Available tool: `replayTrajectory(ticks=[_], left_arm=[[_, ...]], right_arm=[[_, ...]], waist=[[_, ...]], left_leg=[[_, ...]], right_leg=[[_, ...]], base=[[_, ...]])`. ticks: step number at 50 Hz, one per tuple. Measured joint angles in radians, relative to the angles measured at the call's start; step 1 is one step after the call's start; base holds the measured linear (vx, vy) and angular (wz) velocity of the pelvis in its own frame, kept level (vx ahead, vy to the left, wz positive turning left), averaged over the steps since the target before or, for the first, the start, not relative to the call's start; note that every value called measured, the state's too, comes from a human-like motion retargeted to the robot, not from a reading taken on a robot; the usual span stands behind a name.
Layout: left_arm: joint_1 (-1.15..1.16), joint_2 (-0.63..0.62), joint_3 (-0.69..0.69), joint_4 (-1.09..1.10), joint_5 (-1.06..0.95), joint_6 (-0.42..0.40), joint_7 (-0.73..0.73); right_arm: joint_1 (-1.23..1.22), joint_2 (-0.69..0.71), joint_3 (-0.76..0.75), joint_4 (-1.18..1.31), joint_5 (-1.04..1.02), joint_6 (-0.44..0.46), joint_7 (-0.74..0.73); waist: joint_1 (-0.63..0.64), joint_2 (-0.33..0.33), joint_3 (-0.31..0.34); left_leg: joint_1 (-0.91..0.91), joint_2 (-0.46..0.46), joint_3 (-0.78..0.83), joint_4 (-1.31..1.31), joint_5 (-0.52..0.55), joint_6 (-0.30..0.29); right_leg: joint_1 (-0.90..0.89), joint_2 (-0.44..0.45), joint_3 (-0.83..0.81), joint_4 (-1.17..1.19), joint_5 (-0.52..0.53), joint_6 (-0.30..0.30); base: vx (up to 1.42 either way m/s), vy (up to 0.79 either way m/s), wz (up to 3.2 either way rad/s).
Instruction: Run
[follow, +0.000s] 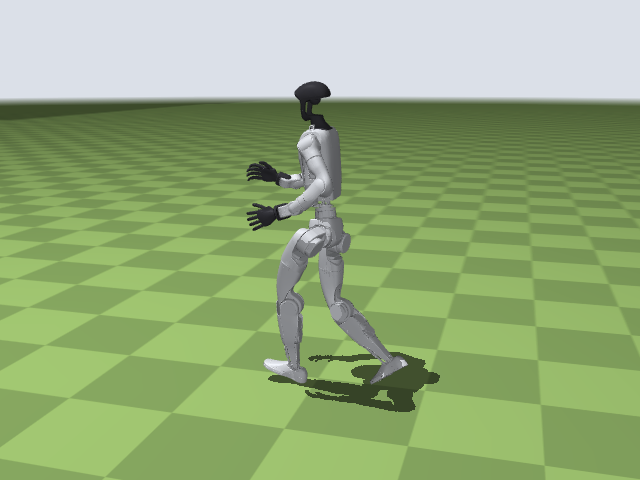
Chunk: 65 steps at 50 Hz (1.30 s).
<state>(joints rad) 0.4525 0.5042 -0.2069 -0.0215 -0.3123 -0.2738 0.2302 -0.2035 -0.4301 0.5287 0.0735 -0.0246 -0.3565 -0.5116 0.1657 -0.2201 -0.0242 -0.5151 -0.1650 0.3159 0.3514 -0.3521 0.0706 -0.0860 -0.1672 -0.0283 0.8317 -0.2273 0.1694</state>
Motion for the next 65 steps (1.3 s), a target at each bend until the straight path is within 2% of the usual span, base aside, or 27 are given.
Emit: replayTrajectory(ticks=[2,4,5,8,10,12,15,17,20,23,25,27,29,32,35,38,40,43,45,46,50,52,54,57,60,63,65], left_arm=[[-0.023,-0.003,-0.011,0.003,0.028,-0.004,0.029],[-0.090,-0.005,-0.026,0.018,0.084,-0.009,0.075],[-0.139,-0.004,-0.036,0.031,0.116,-0.009,0.103],[-0.347,0.001,-0.085,0.088,0.181,0.005,0.189],[-0.468,-0.011,-0.116,0.105,0.186,0.007,0.220],[-0.510,-0.026,-0.133,0.073,0.163,-0.009,0.213],[-0.511,-0.037,-0.164,0.015,0.135,-0.056,0.168],[-0.488,-0.034,-0.179,-0.018,0.127,-0.073,0.151],[-0.428,-0.032,-0.192,-0.029,0.114,-0.065,0.137],[-0.344,-0.029,-0.177,0.033,0.129,-0.005,0.135],[-0.280,-0.027,-0.151,0.084,0.142,0.025,0.126],[-0.209,-0.012,-0.100,0.098,0.125,0.023,0.096],[-0.119,0.005,-0.053,0.088,0.097,0.009,0.067],[-0.007,0.006,-0.010,0.089,0.066,-0.014,0.043],[0.044,-0.017,0.005,0.085,0.038,-0.010,0.045],[0.011,-0.026,-0.007,0.081,0.082,-0.011,0.085],[-0.077,-0.029,-0.022,0.094,0.138,-0.007,0.134],[-0.295,-0.032,-0.069,0.130,0.198,0.010,0.217],[-0.426,-0.039,-0.101,0.130,0.204,0.013,0.248],[-0.459,-0.042,-0.110,0.108,0.196,0.007,0.250],[-0.515,-0.044,-0.158,0.014,0.164,-0.045,0.209],[-0.506,-0.037,-0.177,-0.030,0.156,-0.063,0.184],[-0.482,-0.031,-0.191,-0.056,0.148,-0.069,0.168],[-0.420,-0.027,-0.203,-0.045,0.138,-0.034,0.149],[-0.341,-0.028,-0.182,0.028,0.168,0.026,0.139],[-0.249,-0.016,-0.123,0.075,0.170,0.042,0.104],[-0.163,0.005,-0.076,0.064,0.143,0.032,0.072]], right_arm=[[0.031,-0.001,0.007,0.008,-0.015,0.004,0.011],[0.067,0.006,0.009,0.048,-0.047,0.022,0.013],[0.086,0.012,0.008,0.079,-0.066,0.035,0.013],[0.147,0.026,0.004,0.210,-0.108,0.058,0.008],[0.200,0.013,-0.004,0.273,-0.100,0.051,0.022],[0.286,-0.014,-0.015,0.285,-0.061,0.041,0.056],[0.426,-0.044,-0.054,0.268,0.005,0.030,0.115],[0.482,-0.051,-0.084,0.243,0.035,0.034,0.124],[0.479,-0.046,-0.091,0.223,0.061,0.034,0.113],[0.339,-0.035,-0.067,0.213,0.034,0.050,0.069],[0.203,-0.025,-0.049,0.202,0.003,0.057,0.035],[0.063,-0.008,-0.033,0.167,-0.002,0.055,0.001],[-0.012,0.006,-0.022,0.107,0.020,0.040,-0.017],[-0.032,0.010,-0.010,0.018,0.053,0.007,-0.008],[-0.017,0.006,0.003,-0.031,0.067,-0.017,0.014],[0.024,0.012,0.020,-0.011,0.035,-0.006,0.026],[0.060,0.024,0.022,0.048,-0.007,0.022,0.031],[0.129,0.040,0.019,0.177,-0.049,0.052,0.037],[0.187,0.026,0.007,0.240,-0.042,0.048,0.050],[0.230,0.013,-0.001,0.249,-0.028,0.044,0.058],[0.417,-0.034,-0.054,0.251,0.053,0.037,0.123],[0.481,-0.047,-0.088,0.233,0.079,0.043,0.137],[0.503,-0.049,-0.100,0.224,0.098,0.044,0.135],[0.446,-0.048,-0.092,0.219,0.100,0.055,0.114],[0.276,-0.034,-0.069,0.225,0.043,0.071,0.067],[0.060,-0.012,-0.044,0.194,0.007,0.071,0.022],[-0.031,0.000,-0.034,0.127,0.017,0.063,0.002]], waist=[[-0.024,-0.018,0.004],[-0.059,-0.037,0.029],[-0.081,-0.043,0.046],[-0.154,-0.016,0.078],[-0.199,0.032,0.082],[-0.251,0.080,0.064],[-0.303,0.155,0.009],[-0.300,0.192,-0.014],[-0.268,0.206,-0.006],[-0.195,0.197,0.054],[-0.130,0.172,0.088],[-0.075,0.129,0.095],[-0.026,0.080,0.080],[0.026,0.020,0.037],[0.028,-0.006,0.005],[-0.007,-0.036,0.011],[-0.046,-0.052,0.038],[-0.119,-0.025,0.065],[-0.170,0.022,0.065],[-0.198,0.046,0.058],[-0.285,0.145,0.002],[-0.292,0.183,-0.020],[-0.284,0.196,-0.021],[-0.243,0.208,0.012],[-0.168,0.185,0.068],[-0.088,0.133,0.091],[-0.042,0.090,0.085]], left_leg=[[0.009,-0.038,-0.008,0.112,-0.051,0.057],[0.018,-0.064,-0.013,0.299,-0.165,0.134],[0.028,-0.073,-0.017,0.388,-0.233,0.170],[0.157,-0.061,-0.054,0.445,-0.357,0.187],[0.306,-0.043,-0.080,0.343,-0.348,0.147],[0.457,-0.012,-0.104,0.210,-0.251,0.068],[0.596,0.070,-0.130,0.118,-0.033,-0.062],[0.590,0.132,-0.138,0.247,0.069,-0.106],[0.536,0.217,-0.128,0.596,0.116,-0.096],[0.385,0.322,-0.112,0.988,-0.003,0.003],[0.238,0.357,-0.096,1.137,-0.119,0.083],[0.077,0.331,-0.071,1.096,-0.187,0.119],[-0.025,0.269,-0.034,0.896,-0.195,0.108],[-0.065,0.136,0.016,0.409,-0.107,0.044],[-0.024,0.010,0.006,0.038,-0.028,0.017],[-0.017,-0.047,-0.011,0.209,-0.122,0.108],[-0.001,-0.070,-0.021,0.383,-0.237,0.179],[0.130,-0.060,-0.058,0.433,-0.343,0.189],[0.278,-0.043,-0.085,0.331,-0.324,0.147],[0.355,-0.030,-0.097,0.263,-0.280,0.109],[0.571,0.065,-0.130,0.108,-0.038,-0.056],[0.574,0.125,-0.137,0.218,0.057,-0.102],[0.555,0.171,-0.138,0.416,0.108,-0.110],[0.465,0.269,-0.132,0.808,0.067,-0.061],[0.301,0.347,-0.117,1.127,-0.066,0.048],[0.077,0.340,-0.090,1.172,-0.181,0.124],[-0.034,0.296,-0.055,1.038,-0.200,0.128]], right_leg=[[-0.024,-0.060,0.001,0.188,0.022,0.003],[-0.091,-0.131,0.002,0.419,-0.001,-0.022],[-0.138,-0.161,0.004,0.531,-0.031,-0.044],[-0.339,-0.169,0.004,0.675,-0.189,-0.132],[-0.453,-0.135,-0.027,0.595,-0.257,-0.160],[-0.505,-0.084,-0.084,0.370,-0.275,-0.159],[-0.498,0.055,-0.153,-0.137,-0.211,-0.112],[-0.463,0.138,-0.161,-0.365,-0.150,-0.099],[-0.441,0.188,-0.146,-0.276,-0.194,-0.168],[-0.415,0.203,-0.122,0.006,-0.373,-0.276],[-0.363,0.193,-0.097,0.094,-0.458,-0.300],[-0.286,0.169,-0.062,0.061,-0.451,-0.266],[-0.188,0.135,-0.030,-0.024,-0.355,-0.192],[-0.055,0.067,-0.012,-0.118,-0.122,-0.053],[-0.004,0.004,-0.012,-0.020,0.026,0.017],[-0.045,-0.094,-0.016,0.282,0.047,0.010],[-0.127,-0.162,-0.012,0.512,-0.006,-0.034],[-0.319,-0.171,-0.006,0.663,-0.169,-0.129],[-0.432,-0.138,-0.031,0.594,-0.249,-0.164],[-0.462,-0.113,-0.056,0.497,-0.268,-0.168],[-0.492,0.049,-0.144,-0.091,-0.238,-0.126],[-0.467,0.134,-0.153,-0.329,-0.189,-0.112],[-0.464,0.173,-0.143,-0.322,-0.198,-0.140],[-0.457,0.214,-0.126,-0.097,-0.307,-0.243],[-0.421,0.215,-0.101,0.120,-0.466,-0.319],[-0.328,0.188,-0.056,0.123,-0.505,-0.299],[-0.239,0.161,-0.021,0.046,-0.446,-0.245]], base=[[-0.01,0.06,-0.02],[-0.02,0.07,-0.03],[-0.03,0.05,-0.02],[0.00,0.00,0.00],[0.00,0.00,0.00],[0.02,-0.03,0.02],[0.02,-0.09,0.06],[-0.02,-0.08,0.01],[-0.02,-0.07,-0.11],[-0.02,-0.06,-0.27],[-0.02,-0.04,-0.26],[0.00,0.00,0.00],[0.00,0.00,0.00],[0.03,0.06,0.23],[-0.01,0.07,0.14],[-0.01,0.06,-0.01],[-0.01,0.03,-0.01],[-0.01,0.02,-0.03],[0.00,0.03,-0.05],[0.00,0.00,0.00],[0.02,-0.08,0.18],[-0.02,-0.08,0.10],[-0.03,-0.06,-0.01],[-0.03,-0.06,-0.18],[-0.03,-0.06,-0.25],[0.00,0.00,0.00],[0.00,0.00,0.00]])
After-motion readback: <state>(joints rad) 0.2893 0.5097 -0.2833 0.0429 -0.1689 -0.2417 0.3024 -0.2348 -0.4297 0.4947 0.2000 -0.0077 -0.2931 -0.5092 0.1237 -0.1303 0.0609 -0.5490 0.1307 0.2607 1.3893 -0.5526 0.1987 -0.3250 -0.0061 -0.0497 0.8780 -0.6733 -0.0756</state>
